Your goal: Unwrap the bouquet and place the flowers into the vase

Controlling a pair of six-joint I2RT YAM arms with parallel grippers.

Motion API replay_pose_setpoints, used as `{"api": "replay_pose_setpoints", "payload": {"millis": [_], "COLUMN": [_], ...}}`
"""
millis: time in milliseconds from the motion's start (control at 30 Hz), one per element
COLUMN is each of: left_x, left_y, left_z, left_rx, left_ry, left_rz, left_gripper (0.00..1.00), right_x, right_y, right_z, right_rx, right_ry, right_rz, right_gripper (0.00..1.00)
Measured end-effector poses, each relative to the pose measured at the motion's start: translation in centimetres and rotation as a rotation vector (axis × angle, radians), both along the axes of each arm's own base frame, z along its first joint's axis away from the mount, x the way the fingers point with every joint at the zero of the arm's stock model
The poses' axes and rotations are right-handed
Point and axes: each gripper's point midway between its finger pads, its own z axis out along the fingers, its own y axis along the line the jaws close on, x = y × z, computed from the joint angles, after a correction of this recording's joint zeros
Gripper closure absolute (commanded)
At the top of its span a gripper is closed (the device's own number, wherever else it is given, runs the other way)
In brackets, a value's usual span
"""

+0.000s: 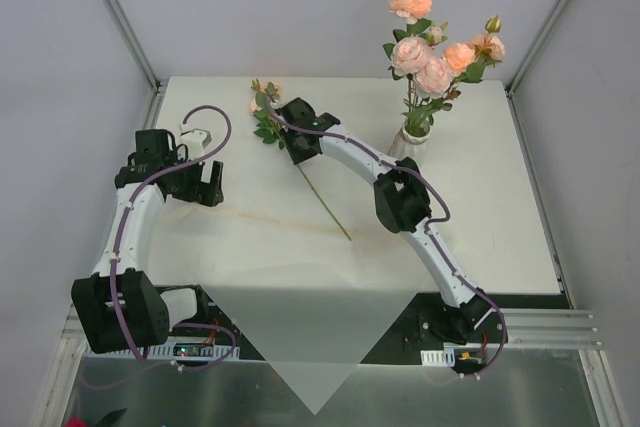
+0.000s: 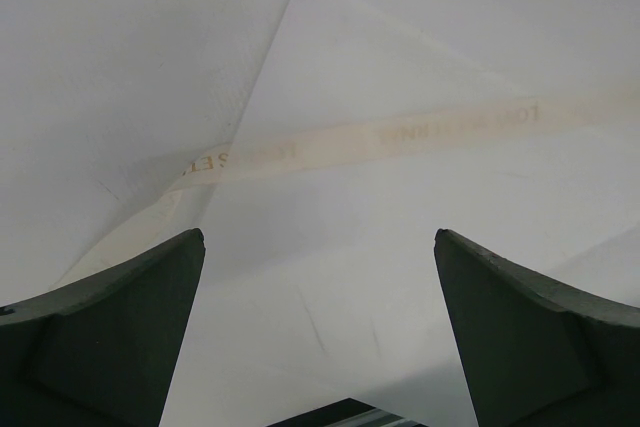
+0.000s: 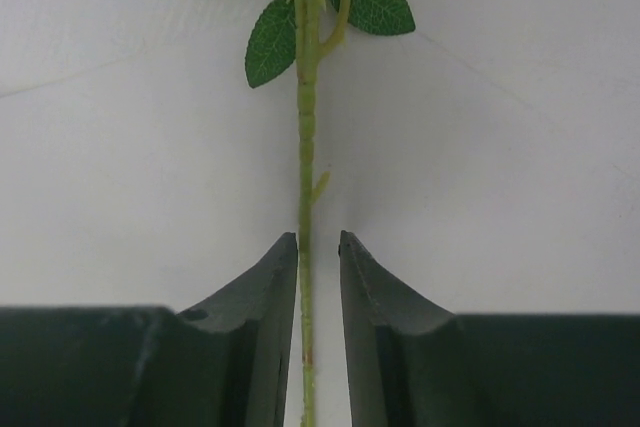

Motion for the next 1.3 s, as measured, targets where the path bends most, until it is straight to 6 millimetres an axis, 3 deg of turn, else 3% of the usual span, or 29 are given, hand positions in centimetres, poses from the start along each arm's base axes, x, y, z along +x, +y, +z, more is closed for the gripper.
{"api": "replay_pose_setpoints", "payload": {"millis": [333, 467, 600, 933, 1100, 1200, 1233, 1300], "left_x": [-0.5, -0.5, -0.5, -0.5, -0.5, -0.7, -0.8, -0.8], "left_y": [0.0, 0.0, 0.0, 0.0, 0.0, -0.1, -0.1, -0.1], "left_z": [-0.1, 0.2, 0.4, 0.4, 0.3, 0.0, -0.1, -0.1], "left_rx": [0.004, 0.007, 0.008, 0.008, 0.008, 0.006, 0.006, 0.006], "left_ry": [-0.004, -0.017, -0.024, -0.024, -0.022, -0.014, -0.011, -0.009], "left_rz": [-0.002, -0.002, -0.001, -0.001, -0.001, -0.001, -0.001, -0.001], "left_gripper": [0.01, 0.01, 0.01, 0.01, 0.01, 0.01, 0.01, 0.01], "right_x": [-0.9, -1.0, -1.2, -6.0, -7.6, -8.1, -8.2, -8.6], "right_y": [-0.8, -0.9, -1.3, -5.4, -5.3, -5.0, -5.0, -5.1], "right_z": [-0.9, -1.0, -1.0, 0.1, 2.6, 3.2, 3.2, 2.8], "right_rx": [-0.037, -0.041, -0.045, -0.115, -0.077, -0.065, -0.065, -0.078], "right_ry": [0.041, 0.041, 0.038, 0.047, 0.003, 0.002, 0.008, 0.039], "right_rz": [0.000, 0.002, -0.002, 0.003, 0.025, 0.032, 0.034, 0.035], "right_gripper": [0.87, 0.99, 0.99, 1.00, 1.00, 0.85, 0.74, 0.68]}}
